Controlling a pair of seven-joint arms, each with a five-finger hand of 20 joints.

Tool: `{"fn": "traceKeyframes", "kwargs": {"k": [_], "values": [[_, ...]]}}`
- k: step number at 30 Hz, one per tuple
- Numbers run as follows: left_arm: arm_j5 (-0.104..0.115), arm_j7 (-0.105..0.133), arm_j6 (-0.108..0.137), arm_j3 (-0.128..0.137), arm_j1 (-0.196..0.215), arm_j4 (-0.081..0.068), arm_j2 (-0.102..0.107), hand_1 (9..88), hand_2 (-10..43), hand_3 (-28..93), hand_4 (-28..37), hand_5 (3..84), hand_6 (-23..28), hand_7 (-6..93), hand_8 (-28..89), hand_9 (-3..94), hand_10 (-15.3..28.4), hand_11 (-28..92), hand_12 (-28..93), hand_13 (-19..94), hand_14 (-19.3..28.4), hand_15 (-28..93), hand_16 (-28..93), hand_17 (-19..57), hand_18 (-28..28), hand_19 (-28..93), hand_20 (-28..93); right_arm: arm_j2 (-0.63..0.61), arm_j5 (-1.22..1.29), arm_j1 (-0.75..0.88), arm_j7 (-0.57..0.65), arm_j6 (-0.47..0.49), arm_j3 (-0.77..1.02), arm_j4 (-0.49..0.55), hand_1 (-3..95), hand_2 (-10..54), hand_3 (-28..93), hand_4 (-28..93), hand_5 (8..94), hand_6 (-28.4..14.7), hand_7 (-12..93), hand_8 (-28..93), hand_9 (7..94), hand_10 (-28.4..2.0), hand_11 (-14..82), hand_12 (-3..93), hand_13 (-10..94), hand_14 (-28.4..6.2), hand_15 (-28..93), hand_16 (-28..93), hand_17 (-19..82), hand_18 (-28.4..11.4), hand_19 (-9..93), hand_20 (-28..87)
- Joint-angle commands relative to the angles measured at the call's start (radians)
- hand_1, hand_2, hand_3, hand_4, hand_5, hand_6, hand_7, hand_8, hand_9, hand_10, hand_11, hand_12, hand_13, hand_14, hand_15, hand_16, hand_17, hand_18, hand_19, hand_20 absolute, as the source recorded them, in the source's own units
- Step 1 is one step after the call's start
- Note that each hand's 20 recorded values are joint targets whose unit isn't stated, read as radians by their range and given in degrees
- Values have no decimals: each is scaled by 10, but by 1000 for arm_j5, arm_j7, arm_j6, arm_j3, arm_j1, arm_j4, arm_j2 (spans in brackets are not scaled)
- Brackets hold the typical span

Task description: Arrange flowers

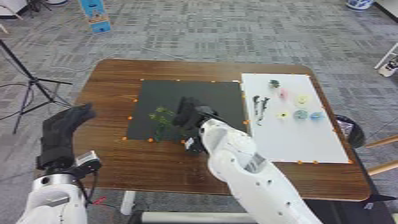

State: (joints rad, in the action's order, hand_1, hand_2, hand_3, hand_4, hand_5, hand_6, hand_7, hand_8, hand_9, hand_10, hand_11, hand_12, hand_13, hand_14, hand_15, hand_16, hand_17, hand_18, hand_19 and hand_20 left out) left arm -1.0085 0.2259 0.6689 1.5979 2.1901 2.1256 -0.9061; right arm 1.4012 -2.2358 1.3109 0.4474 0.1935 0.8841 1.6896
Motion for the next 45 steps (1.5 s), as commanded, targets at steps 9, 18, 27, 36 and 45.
{"fn": "traceKeyframes", "kwargs": {"k": [9, 18, 27, 36, 45], "values": [[-29, -51, -2, -15, 3, -14, 1, 254, 177, 723, -283, 526, 20, 215, -101, 538, 121, 252, 156, 398, 136, 165, 8, 85, 86, 110, 185, 138, -190, -6, 65, 7, 100, -144, 430, -34, 696, -15, 893, -9, 323, 245, 935, -148, 446, 318, 832, -140, 800, 478, 483, -284, 932, 655], [-34, -59, -10, -12, 4, -6, -2, 255, 153, 723, -283, 521, 27, 215, -101, 528, 122, 258, 157, 393, 136, 161, 10, 80, 86, 108, 183, 133, -146, 12, 84, 88, 76, -134, 400, 3, 692, -8, 896, -8, 377, 20, 937, -138, 436, 311, 839, -128, 785, 476, 494, -284, 932, 645], [-37, -70, -14, -17, -7, -3, 1, 257, 116, 724, -282, 513, 35, 201, -88, 514, 124, 265, 158, 382, 133, 155, 8, 76, 87, 108, 178, 136, -98, 6, 100, 134, 68, -110, 272, 68, 658, -29, 894, -12, 366, -15, 937, -142, 393, 302, 836, -125, 750, 465, 487, -284, 932, 614], [-41, -73, -15, -17, -7, -1, 2, 260, 105, 726, -279, 512, 42, 184, -74, 499, 123, 269, 158, 374, 134, 148, 5, 75, 87, 108, 174, 137, -141, -7, 66, 151, 81, -108, 264, 88, 640, -31, 896, -13, 360, -14, 937, -137, 394, 293, 841, -122, 745, 456, 490, -284, 932, 607], [-34, -58, -3, 15, 28, 10, 0, 267, 97, 722, -276, 514, 46, 172, -65, 494, 124, 271, 157, 368, 135, 149, 4, 74, 86, 105, 171, 89, -112, -28, 68, 196, 114, -30, 252, 96, 631, -31, 888, -16, 354, -13, 932, -136, 379, 296, 839, -120, 731, 460, 482, -284, 932, 599]]}}
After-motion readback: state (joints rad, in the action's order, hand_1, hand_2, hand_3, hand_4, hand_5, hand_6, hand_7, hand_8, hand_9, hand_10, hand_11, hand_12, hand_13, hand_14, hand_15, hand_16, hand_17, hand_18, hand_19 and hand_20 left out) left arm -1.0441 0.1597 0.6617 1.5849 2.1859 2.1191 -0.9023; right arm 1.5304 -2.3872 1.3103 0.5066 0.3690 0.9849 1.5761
